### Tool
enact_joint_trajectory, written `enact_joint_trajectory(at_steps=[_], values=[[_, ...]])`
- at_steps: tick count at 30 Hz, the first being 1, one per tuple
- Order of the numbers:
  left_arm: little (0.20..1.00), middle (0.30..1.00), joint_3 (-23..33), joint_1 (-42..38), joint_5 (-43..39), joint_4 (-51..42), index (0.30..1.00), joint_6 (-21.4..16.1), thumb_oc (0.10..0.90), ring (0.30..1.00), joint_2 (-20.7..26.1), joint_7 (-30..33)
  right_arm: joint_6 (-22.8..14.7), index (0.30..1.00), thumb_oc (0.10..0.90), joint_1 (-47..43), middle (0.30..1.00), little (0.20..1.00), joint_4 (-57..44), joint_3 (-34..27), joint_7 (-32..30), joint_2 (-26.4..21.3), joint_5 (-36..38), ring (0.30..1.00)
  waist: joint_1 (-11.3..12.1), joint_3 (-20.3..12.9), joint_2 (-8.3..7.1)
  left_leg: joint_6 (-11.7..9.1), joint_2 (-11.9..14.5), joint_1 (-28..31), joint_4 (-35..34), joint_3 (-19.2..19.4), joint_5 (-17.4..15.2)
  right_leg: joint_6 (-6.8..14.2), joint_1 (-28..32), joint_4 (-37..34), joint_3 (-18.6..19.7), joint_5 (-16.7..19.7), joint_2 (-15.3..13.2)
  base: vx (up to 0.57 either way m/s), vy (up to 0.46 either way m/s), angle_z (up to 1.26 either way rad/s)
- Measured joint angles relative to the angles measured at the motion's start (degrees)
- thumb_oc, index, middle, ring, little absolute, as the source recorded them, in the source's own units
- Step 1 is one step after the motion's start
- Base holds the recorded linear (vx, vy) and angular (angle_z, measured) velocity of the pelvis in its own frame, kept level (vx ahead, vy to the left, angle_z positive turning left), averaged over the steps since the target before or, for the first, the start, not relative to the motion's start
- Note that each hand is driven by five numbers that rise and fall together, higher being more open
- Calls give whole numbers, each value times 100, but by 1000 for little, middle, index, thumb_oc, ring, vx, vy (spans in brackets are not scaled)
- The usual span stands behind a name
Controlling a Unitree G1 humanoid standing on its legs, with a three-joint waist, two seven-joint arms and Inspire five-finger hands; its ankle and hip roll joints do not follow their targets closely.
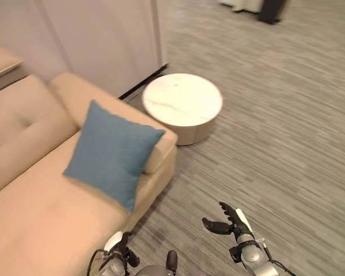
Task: Pick up all the scattered cushions and arrange them neatly on the sofa.
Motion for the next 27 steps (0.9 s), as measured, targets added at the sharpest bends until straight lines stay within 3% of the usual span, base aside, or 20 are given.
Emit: enact_joint_trajectory(at_steps=[2, 3, 4, 5, 6, 8, 9, 10, 11, 15, 16, 17, 19, 21, 24, 27], values=[[900, 900, -36, -7, -38, 9, 900, 2, 800, 900, -1, 3, -13, 900, 800, -16, 900, 900, -79, -34, 0, 2, 7, 900, -1, 18, 23, -42, 7, 166, 33, -315, -151, -14, -301, -765, 253, 38, 51, 289, -106, 114], [900, 900, -57, -16, -35, 66, 900, 7, 800, 900, -40, 1, -23, 900, 800, -31, 900, 900, -50, -34, -1, 13, 39, 900, -61, 69, 65, -83, 29, 222, 92, -844, -258, -6, -410, -1502, 1135, 37, 546, 176, -34, 111], [900, 900, -53, -35, -38, 134, 900, 9, 800, 900, -7, -1, -22, 900, 800, -89, 900, 900, -67, -50, -7, 29, 60, 900, -241, 84, 84, -116, 52, 228, 139, -978, -239, 85, -342, -2032, 1779, 122, 837, 233, -88, 157], [900, 900, -75, -72, -35, 209, 900, 3, 800, 900, -27, -4, -21, 900, 800, -2, 900, 900, -75, -100, -17, 25, 78, 900, -364, 111, 42, -172, 52, 371, 61, -1197, -276, 33, -395, -2306, 1944, 252, 961, 148, -67, 133], [900, 900, -82, -34, -37, 220, 900, -4, 800, 900, -29, -4, -9, 900, 800, 7, 900, 900, -31, -99, -19, 32, 84, 900, -330, 118, -6, -208, 45, 464, 16, -1231, -298, 2, -412, -2448, 1984, 437, 1006, 315, -162, 107], [900, 900, -64, 84, -41, 464, 900, -53, 800, 900, -122, -5, -5, 900, 800, 87, 900, 900, 86, -165, -57, 62, 184, 900, -406, 67, -108, -243, -25, 583, 50, -1783, -632, -48, -478, -2756, 2009, 956, 1039, 252, -164, 112], [900, 900, -61, 98, -40, 487, 900, -50, 800, 900, -197, -8, 2, 900, 800, 155, 900, 900, 191, -249, -69, 58, 198, 900, -499, 58, -99, -378, -10, 619, 117, -1973, -710, -240, -309, -2838, 1942, 1330, 1048, 203, -137, 120], [900, 900, -28, 173, -45, 473, 900, -55, 800, 900, -253, -11, 8, 900, 800, 182, 900, 900, 282, -310, -63, 32, 204, 900, -476, 29, 10, -445, 113, 661, 117, -2051, -753, -297, -223, -2919, 1809, 1293, 1130, 239, -136, 83], [900, 900, 20, 204, -41, 456, 900, -64, 800, 900, -246, -5, 24, 900, 800, 160, 900, 900, 405, -336, -62, 21, 208, 900, -448, -5, 98, -610, 269, 692, 138, -2040, -763, -518, -60, -3109, 1670, 1412, 1258, 163, -93, 38], [900, 900, 397, 253, -146, 616, 900, -133, 800, 900, -323, -17, 19, 900, 800, 121, 900, 900, 332, -527, -64, -46, 255, 900, -468, -5, 96, -1081, 295, 406, 863, -2019, -749, -678, 538, -3752, 1260, 1401, 1321, 142, -91, 48], [900, 900, 498, 201, -244, 596, 900, -173, 800, 900, -330, -12, 15, 900, 800, 138, 900, 900, 301, -608, -88, -61, 279, 900, -484, 16, 12, -1372, 206, 175, 1384, -1635, -873, -776, 780, -4017, 1115, 1473, 1247, 38, -30, 94], [900, 900, 511, 160, -282, 575, 900, -182, 800, 900, -340, 16, 13, 900, 800, 157, 900, 900, 92, -768, -140, -114, 378, 900, -478, 40, -26, -1437, 316, -290, 2137, -819, -945, -883, 890, -4141, 914, 1400, 1196, 59, -68, 100], [900, 900, 527, 116, -313, 481, 900, -208, 800, 900, -300, 89, -34, 900, 800, 176, 900, 900, -243, -1006, -265, -107, 540, 900, -438, 61, -47, -1339, 723, -857, 2707, 372, -1002, -966, 1003, -4229, 601, 1385, 1167, 52, -57, 83], [900, 900, 672, 72, -324, 372, 900, -210, 800, 900, -243, 157, -82, 900, 800, 171, 900, 900, -513, -1085, -369, -177, 651, 900, -507, 94, -122, -1290, 1194, -1120, 2477, 1335, -997, -965, 1293, -4461, 137, 1386, 1090, 166, 56, 88], [900, 900, 661, 8, -316, 256, 900, -211, 800, 900, -207, 177, -135, 900, 800, 239, 900, 900, -737, -1285, -410, -189, 687, 900, -524, 119, -176, -1339, 1648, -1156, 1665, 2059, -891, -861, 1533, -4594, -211, 1312, 1062, 167, 96, 78], [900, 900, 635, -59, -325, 211, 900, -222, 800, 900, -213, 155, -169, 900, 800, 316, 900, 900, -815, -1468, -448, -217, 689, 900, -531, 84, -189, -1566, 1881, -1073, 601, 2147, -268, -614, 1724, -4584, -499, 1201, 1018, 155, 170, 61]])
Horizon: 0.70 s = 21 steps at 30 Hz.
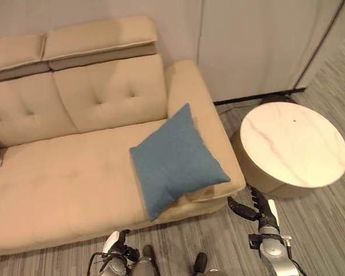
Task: Pick up all the scattered cushions and arrange them neatly on the sofa.
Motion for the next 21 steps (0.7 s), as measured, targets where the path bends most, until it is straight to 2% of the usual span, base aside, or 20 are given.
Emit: enact_joint_trajectory(at_steps=[1, 2, 3, 4, 5, 6, 7, 8, 9, 10, 11, 12, 13, 14, 16, 17, 18, 20, 21], values=[[900, 900, 7, 5, -85, 0, 900, -5, 800, 900, -38, -5, -1, 900, 800, 59, 900, 900, -124, -116, -13, -18, -2, 900, 53, -43, 59, 67, -51, 55, -432, -274, 192, 98, 21, 57, -36, -51, -20, 216, 279, 13], [900, 900, 38, 53, -165, 43, 900, -6, 800, 900, -77, -8, 2, 900, 800, 86, 900, 900, -266, -235, -55, -15, -15, 900, 57, -76, 129, 213, -111, 185, -665, -303, 357, 257, 91, 119, -84, -129, -32, 298, 406, 10], [900, 900, 61, 75, -179, 164, 900, 16, 800, 900, -92, -18, 4, 900, 800, 200, 900, 900, -439, -437, -112, 60, -23, 900, 36, -112, 121, 302, -206, 366, -837, -452, 923, 429, 191, 233, -57, -217, -116, 224, 356, 11], [900, 900, 60, 114, -223, 198, 900, 44, 800, 900, -39, -31, 72, 900, 800, 310, 900, 900, -626, -511, -259, 101, -93, 900, 38, -201, -32, 389, -456, 524, -979, -425, 918, 539, 192, 410, -45, -294, -374, 190, 330, 11], [900, 900, 67, 173, -256, 193, 900, 56, 800, 900, -38, -28, 91, 900, 800, 413, 900, 900, -836, -620, -351, 112, -212, 900, 45, -244, -75, 426, -589, 615, -1059, -404, 948, 591, 148, 615, 22, -382, -518, 167, 327, 18], [900, 900, 109, 196, -270, 250, 900, 56, 800, 900, -85, -24, 92, 900, 800, 576, 900, 900, -1219, -902, -536, 113, -514, 900, 7, -238, -51, 572, -794, 738, -1111, -440, 883, 676, 15, 1177, 146, -467, -835, 157, 287, 24], [900, 900, 116, 264, -269, 252, 900, 62, 800, 900, -100, -6, 85, 900, 800, 599, 900, 900, -1322, -1074, -723, 101, -699, 900, -27, -269, 7, 691, -900, 866, -1217, -490, 851, 687, -226, 1875, 267, -495, -1043, 102, 212, 29], [900, 900, 82, 284, -265, 280, 900, 64, 800, 900, -82, -4, 88, 900, 800, 583, 900, 900, -1312, -1176, -827, 99, -752, 900, -53, -267, 5, 744, -950, 956, -1220, -526, 847, 725, -394, 2456, 350, -570, -1212, 133, 199, 40], [900, 900, 54, 308, -260, 403, 900, 84, 800, 900, -22, -4, 92, 900, 800, 584, 900, 900, -1314, -1342, -1001, 99, -765, 900, -67, -274, -9, 903, -1071, 1100, -1215, -647, 727, 796, -582, 3197, 586, -612, -1379, 71, 116, 45], [900, 900, 42, 320, -231, 506, 900, 94, 800, 900, 11, -4, 92, 900, 800, 577, 900, 900, -1320, -1439, -1084, 94, -767, 900, -53, -282, -20, 1013, -1148, 1144, -1181, -785, 635, 796, -683, 3520, 752, -554, -1394, 158, 131, 88], [900, 900, -9, 321, -119, 592, 900, 118, 800, 900, 56, -10, 81, 900, 800, 548, 900, 900, -1320, -1641, -1227, 71, -765, 900, -126, -282, 39, 1075, -1210, 1257, -1167, -1056, 598, 755, -812, 4010, 1059, -592, -1402, 98, -20, 79], [900, 900, -7, 336, -85, 626, 900, 119, 800, 900, 68, -10, 79, 900, 800, 547, 900, 900, -1310, -1736, -1277, -25, -765, 900, -72, -281, 131, 1139, -1204, 1325, -1167, -1127, 552, 813, -934, 4111, 1256, -640, -1320, 112, -61, 79], [900, 900, -9, 410, -72, 626, 900, 120, 800, 900, 69, -4, 75, 900, 800, 525, 900, 900, -1309, -1753, -1292, -81, -764, 900, -70, -305, 176, 1126, -1205, 1332, -1160, -1196, 555, 849, -967, 4019, 1304, -678, -1301, 80, -161, 63], [900, 900, -8, 509, -14, 657, 900, 116, 800, 900, 125, 17, 76, 900, 800, 388, 900, 900, -1271, -1757, -1333, -127, -738, 900, -60, -339, 233, 1116, -1214, 1340, -1165, -1350, 559, 853, -944, 3439, 1266, -762, -1306, 45, -120, 54], [900, 900, -2, 537, 18, 697, 900, 127, 800, 900, 210, 19, 56, 900, 800, 162, 900, 900, -1180, -1737, -1332, -164, -729, 900, -43, -344, 240, 1096, -1216, 1318, -1171, -1446, 560, 883, -995, 2683, 1253, -736, -1323, 83, -142, 40], [900, 900, -4, 610, 18, 683, 900, 131, 800, 900, 295, 16, 16, 900, 800, -33, 900, 900, -1037, -1689, -1333, -203, -703, 900, 46, -351, 235, 1061, -1210, 1302, -1211, -1542, 577, 878, -915, 1874, 1239, -685, -1293, 96, -219, 41], [900, 900, 0, 621, 18, 675, 900, 127, 800, 900, 327, 2, 21, 900, 800, -219, 900, 900, -754, -1543, -1333, -347, -633, 900, 65, -363, 185, 995, -1226, 1297, -1230, -1634, 598, 1081, -780, 1159, 1330, -482, -1211, 76, -208, 56], [900, 900, -12, 704, 18, 626, 900, 120, 800, 900, 403, -6, 51, 900, 800, -378, 900, 900, -406, -1435, -1306, -427, -549, 900, 166, -439, -3, 852, -1277, 1288, -1233, -1777, 592, 1050, -665, 713, 1350, -108, -1136, 46, -101, 54], [900, 900, -16, 797, 24, 572, 900, 116, 800, 900, 474, -6, 75, 900, 800, -402, 900, 900, -330, -1370, -1300, -423, -480, 900, 270, -525, -189, 758, -1363, 1287, -1233, -1820, 561, 959, -634, 620, 1357, 99, -1129, 28, -129, 37]])
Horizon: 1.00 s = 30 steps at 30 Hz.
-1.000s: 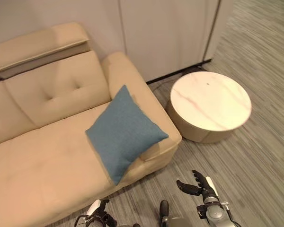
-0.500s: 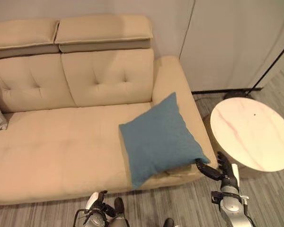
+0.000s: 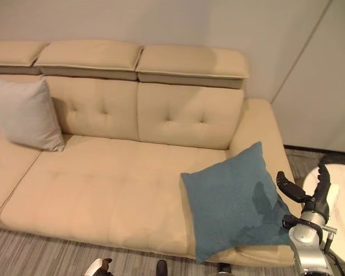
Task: Pick up all the scattered cushions and arrange them neatly on the sofa.
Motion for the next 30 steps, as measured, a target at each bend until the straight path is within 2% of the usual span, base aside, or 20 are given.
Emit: enact_joint_trajectory(at_steps=[1, 2, 3, 7, 8, 11, 14, 21, 22, 23, 24, 30], values=[[900, 900, -11, 134, -1, -19, 900, 14, 800, 900, -91, -2, -1, 900, 800, -92, 900, 900, 157, 68, 9, -76, 55, 900, 58, -80, 81, -78, 140, -8, -5, -73, -11, -29, 106, -131, 7, 176, 158, 35, -160, 25], [900, 900, -142, 289, -2, -68, 900, -1, 800, 900, -124, -22, -2, 900, 800, -277, 900, 900, 417, 174, 43, -151, 199, 900, 108, -118, 80, -174, 264, -61, -22, -115, -57, -66, 277, -442, -91, 210, 329, 20, -116, 23], [900, 900, -208, 328, -3, -73, 900, -2, 800, 900, -153, -44, 8, 900, 800, -386, 900, 900, 594, 211, 114, -226, 264, 900, 102, -146, 126, -276, 321, -67, -16, -163, -34, -113, 370, -609, -136, 277, 383, 13, -96, 26], [900, 900, -237, 462, 15, -76, 900, 2, 800, 900, -408, -81, 42, 900, 800, -846, 900, 900, 1155, 301, 354, -325, 931, 900, 146, -168, 177, -465, 594, -160, 0, -342, 41, -254, 384, -642, -427, 268, 700, -2, -89, 24], [900, 900, -223, 445, -14, -54, 900, 7, 800, 900, -391, -82, -3, 900, 800, -1115, 900, 900, 1688, 559, 455, -473, 1086, 900, 148, -176, 179, -511, 646, -189, 0, -365, 33, -292, 382, -671, -525, 243, 745, 1, -42, 19], [900, 900, -226, 392, -134, -64, 900, 4, 800, 900, -393, -94, 34, 900, 800, -1527, 900, 900, 2735, 625, 689, -590, 1385, 900, 327, -196, 211, -574, 654, -243, 0, -473, 63, -304, 390, -673, -623, 228, 799, -14, -50, 19], [900, 900, -221, 346, -201, -63, 900, 1, 800, 900, -388, -101, 252, 900, 800, -2045, 900, 900, 3738, 920, 915, -625, 1662, 900, 416, -192, 220, -595, 652, -311, 1, -521, 80, -301, 356, -672, -700, 227, 771, -20, -34, 13], [900, 900, -210, 342, -389, -52, 900, -4, 800, 900, -379, -170, 404, 900, 800, -2258, 900, 900, 4022, 1450, 1693, -392, 2365, 900, 610, -185, 207, -597, 625, -338, 1, -584, 79, -297, 371, -672, -758, 217, 754, 8, -20, 5], [900, 900, -210, 345, -394, -50, 900, -4, 800, 900, -374, -204, 458, 587, 591, -2303, 587, 587, 4022, 1646, 1867, -425, 2370, 587, 602, -182, 201, -602, 627, -339, 1, -595, 82, -298, 378, -672, -776, 214, 760, -3, -24, 5], [900, 900, -211, 336, -391, -56, 900, -5, 800, 900, -369, -214, 501, 516, 544, -2327, 516, 516, 4022, 1852, 2038, -484, 2364, 516, 596, -180, 191, -606, 624, -339, 1, -612, 85, -301, 385, -673, -800, 212, 766, -6, -17, 7], [900, 900, -213, 321, -384, -55, 900, -5, 800, 900, -359, -242, 547, 300, 400, -2359, 300, 300, 4022, 1934, 2218, -528, 2354, 300, 591, -180, 183, -613, 625, -344, 0, -631, 89, -306, 391, -673, -828, 208, 771, -1, -11, 7], [900, 900, -225, 229, -389, -57, 900, 4, 800, 900, -291, -437, 577, 300, 400, -2493, 300, 300, 3900, 2328, 2566, -682, 2215, 300, 571, -184, 169, -630, 648, -352, 0, -646, 99, -315, 393, -674, -854, 201, 795, 0, -1, 1]])
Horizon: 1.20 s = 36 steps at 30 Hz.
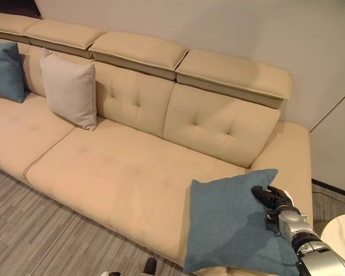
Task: Pick up all the scattered cushions and arrange them neatly on the sofa.
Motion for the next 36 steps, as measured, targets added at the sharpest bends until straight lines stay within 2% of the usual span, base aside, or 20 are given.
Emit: enact_joint_trajectory(at_steps=[2, 4, 6, 7, 8, 10, 14, 15, 17, 20, 23, 25, 29, 31, 34, 36], values=[[900, 900, -17, -7, 1, -21, 900, 6, 800, 900, 16, -6, 39, 300, 400, 12, 300, 300, -170, 7, 38, -48, 1, 300, -22, 0, -10, 0, 0, 4, 0, 3, 0, -1, -2, 0, 7, 0, 2, 0, 0, 0], [900, 900, -4, 19, -15, -113, 900, 4, 800, 900, 89, -27, 46, 300, 400, 81, 300, 300, -1001, 354, 176, -292, -38, 300, -131, 8, -15, 0, 2, -17, -1, 8, 3, -3, -24, 1, 10, 4, 3, 0, 0, 0], [900, 900, 304, 11, -293, -256, 900, -25, 800, 900, 140, -96, 47, 300, 400, 150, 300, 300, -1798, 481, 359, -482, -60, 300, -215, 7, -22, -1, 21, -11, 0, 9, 1, -4, -19, 0, 15, 4, 7, 0, 0, 0], [900, 900, 595, 5, -543, -362, 900, -67, 800, 900, 119, -116, 61, 300, 400, 294, 300, 300, -2306, 489, 426, -626, -56, 300, -216, 10, -21, -1, 9, -20, -2, 8, 1, -4, -27, 0, 14, 4, 7, 0, 0, 0], [900, 900, 1125, -26, -1137, -557, 900, -164, 800, 900, 67, -91, -57, 300, 400, 559, 300, 300, -3268, 525, 603, -835, -49, 300, -190, 15, -17, 1, 10, -6, 0, 12, 3, -6, -16, 3, 18, 6, 8, 0, 0, 0], [900, 900, 1530, -291, -1784, -609, 900, -237, 800, 900, 50, -101, -69, 300, 400, 635, 300, 300, -4167, 680, 797, -968, -49, 300, -235, 19, -34, 0, 23, 4, -1, 17, -1, -6, -11, 2, 28, 5, 6, 19, -2, -1], [900, 900, 1890, -694, -2849, -1000, 900, -454, 800, 900, 18, 33, -240, 300, 400, 686, 300, 300, -5297, 952, 1005, -1090, -17, 300, -205, 65, -112, 2, 37, 16, 1, 31, -1, -10, -3, 37, 93, 8, 3, 2, 1, -1], [900, 900, 2059, -716, -3225, -1339, 900, -467, 800, 900, -21, 98, -238, 300, 400, 695, 300, 300, -5709, 1018, 1045, -1192, -9, 300, -206, 81, -139, 3, 18, 11, 0, 49, -1, -8, -24, 39, 120, 13, -2, -1, 3, -5], [900, 900, 2110, -785, -3593, -1673, 900, -670, 800, 900, -22, 228, -294, 300, 400, 699, 300, 300, -6191, 1125, 1069, -1337, 13, 300, -226, 103, -186, 4, 24, 27, 0, 85, -2, -5, -22, 39, 146, 15, -9, 5, 7, -8], [900, 900, 2557, -843, -4501, -2160, 900, -917, 800, 900, -86, 275, -318, 300, 400, 698, 300, 300, -6996, 1224, 1173, -1602, 160, 300, -300, 135, -247, 11, 24, 47, -2, 162, -11, -4, -30, 39, 176, 16, -9, 1, 8, -9], [900, 900, 2682, -964, -4811, -2158, 900, -1086, 800, 900, -89, 393, -512, 300, 400, 696, 300, 300, -7440, 1252, 1312, -1847, 227, 300, -372, 135, -276, 15, 40, 78, -1, 228, -32, -5, -38, 40, 263, 17, -3, 5, 10, -13], [900, 900, 2842, -972, -5056, -2116, 900, -1172, 800, 900, -100, 450, -605, 300, 400, 687, 300, 300, -7794, 1277, 1438, -2184, 278, 300, -379, 136, -317, 7, 60, 131, -3, 330, -61, -8, -43, 40, 326, 23, 7, 12, 15, -20], [900, 900, 3317, -1004, -5664, -1741, 900, -1259, 800, 900, -90, 434, -727, 300, 400, 634, 300, 300, -8061, 1363, 1638, -2357, 614, 300, -504, 102, -393, -16, 101, 162, -3, 381, -81, -9, -44, 40, 371, 22, 49, 7, 12, -10], [900, 900, 3486, -1021, -6065, -1462, 900, -1251, 800, 900, -92, 337, -735, 300, 400, 352, 300, 300, -8076, 1648, 1797, -2501, 1085, 300, -523, 88, -415, -22, 106, 181, -2, 466, -86, -23, -72, 40, 455, 33, 65, -4, 19, -19], [900, 900, 3425, -1007, -6432, -1449, 900, -1230, 800, 900, -150, 7, -731, 300, 400, 218, 300, 300, -8085, 1912, 1963, -2537, 1470, 300, -506, 74, -437, -23, 104, 178, -2, 466, -86, -29, -74, 40, 454, 36, 75, -2, 6, -2], [900, 900, 3429, -982, -6866, -1840, 900, -1184, 800, 900, -298, -277, -722, 300, 400, 134, 300, 300, -8087, 2134, 2176, -2536, 1578, 300, -475, 50, -477, -24, 104, 157, -2, 461, -85, -35, -87, 40, 450, 40, 81, -4, -1, 2]])
